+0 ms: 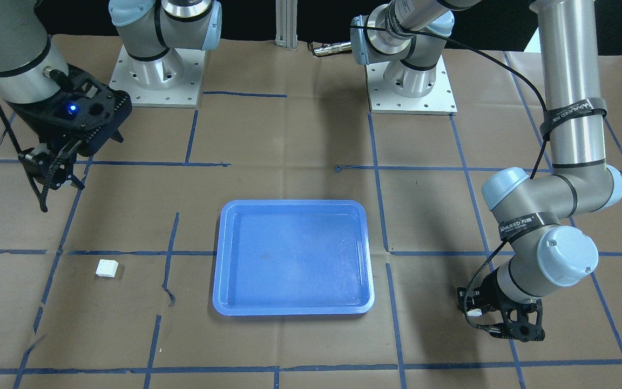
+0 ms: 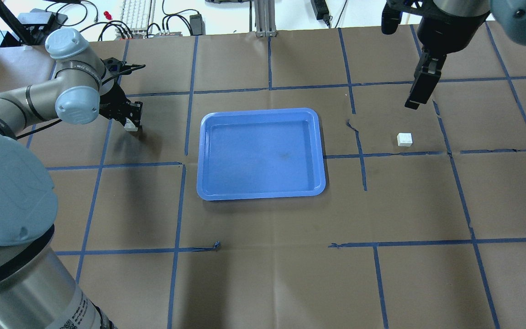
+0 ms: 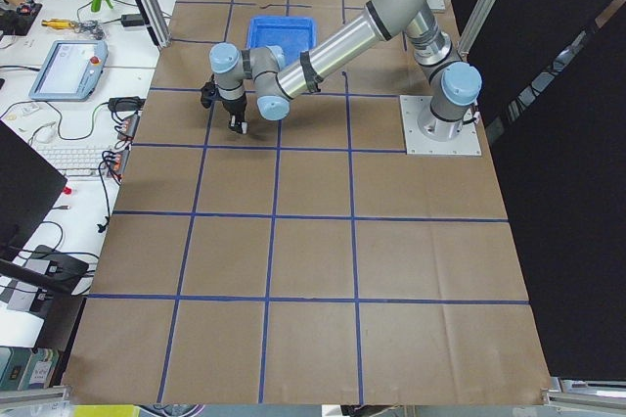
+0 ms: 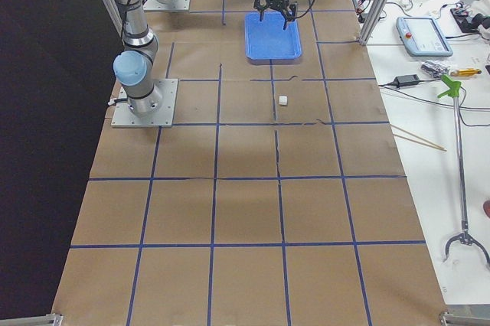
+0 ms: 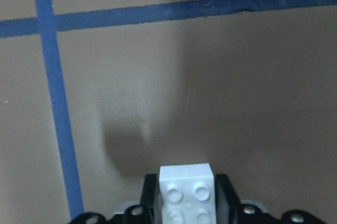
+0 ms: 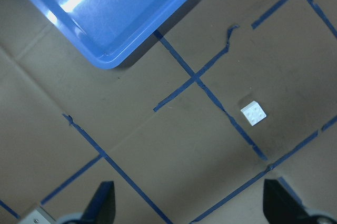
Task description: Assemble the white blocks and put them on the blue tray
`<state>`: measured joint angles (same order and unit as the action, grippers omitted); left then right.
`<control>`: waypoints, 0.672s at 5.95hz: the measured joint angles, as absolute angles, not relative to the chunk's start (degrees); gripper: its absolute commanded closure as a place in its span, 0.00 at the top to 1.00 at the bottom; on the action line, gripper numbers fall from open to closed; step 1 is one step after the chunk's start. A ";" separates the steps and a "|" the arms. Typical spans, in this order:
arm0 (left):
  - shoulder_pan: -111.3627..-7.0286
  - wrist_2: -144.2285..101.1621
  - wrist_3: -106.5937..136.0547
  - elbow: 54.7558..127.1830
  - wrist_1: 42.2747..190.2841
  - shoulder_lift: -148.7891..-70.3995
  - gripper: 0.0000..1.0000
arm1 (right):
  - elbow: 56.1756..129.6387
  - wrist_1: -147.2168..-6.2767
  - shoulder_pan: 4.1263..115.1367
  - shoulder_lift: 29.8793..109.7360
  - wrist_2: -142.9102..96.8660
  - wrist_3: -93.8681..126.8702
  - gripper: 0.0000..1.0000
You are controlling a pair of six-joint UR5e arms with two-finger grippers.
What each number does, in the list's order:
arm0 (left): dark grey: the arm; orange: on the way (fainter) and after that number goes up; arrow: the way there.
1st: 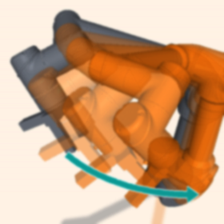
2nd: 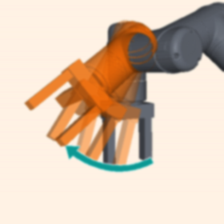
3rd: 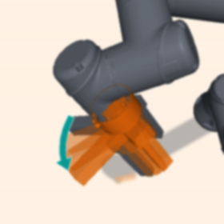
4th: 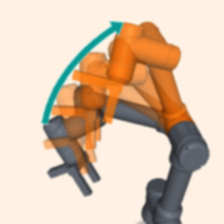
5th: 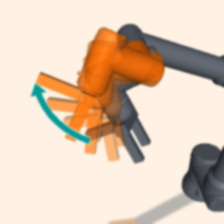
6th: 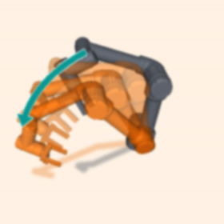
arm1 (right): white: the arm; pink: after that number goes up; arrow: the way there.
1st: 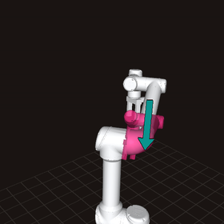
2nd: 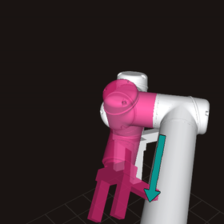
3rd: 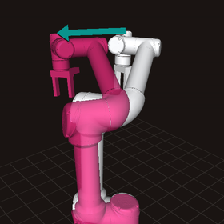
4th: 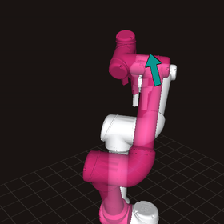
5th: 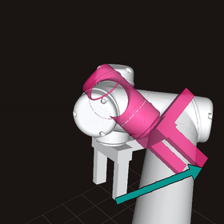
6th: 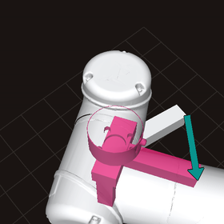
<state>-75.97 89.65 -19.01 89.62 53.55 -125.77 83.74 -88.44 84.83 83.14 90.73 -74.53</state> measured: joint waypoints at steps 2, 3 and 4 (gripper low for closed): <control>-77.68 89.26 -20.83 89.43 56.14 -122.13 0.24 | 80.21 -89.05 78.12 79.01 90.00 -89.12 1.00; -81.63 89.16 -24.11 90.30 56.84 -119.34 0.24 | 77.82 -89.11 76.01 75.97 88.12 -93.29 1.00; -86.89 89.13 -28.49 91.44 56.67 -117.80 0.24 | 76.77 -88.78 73.73 73.64 85.18 -95.83 1.00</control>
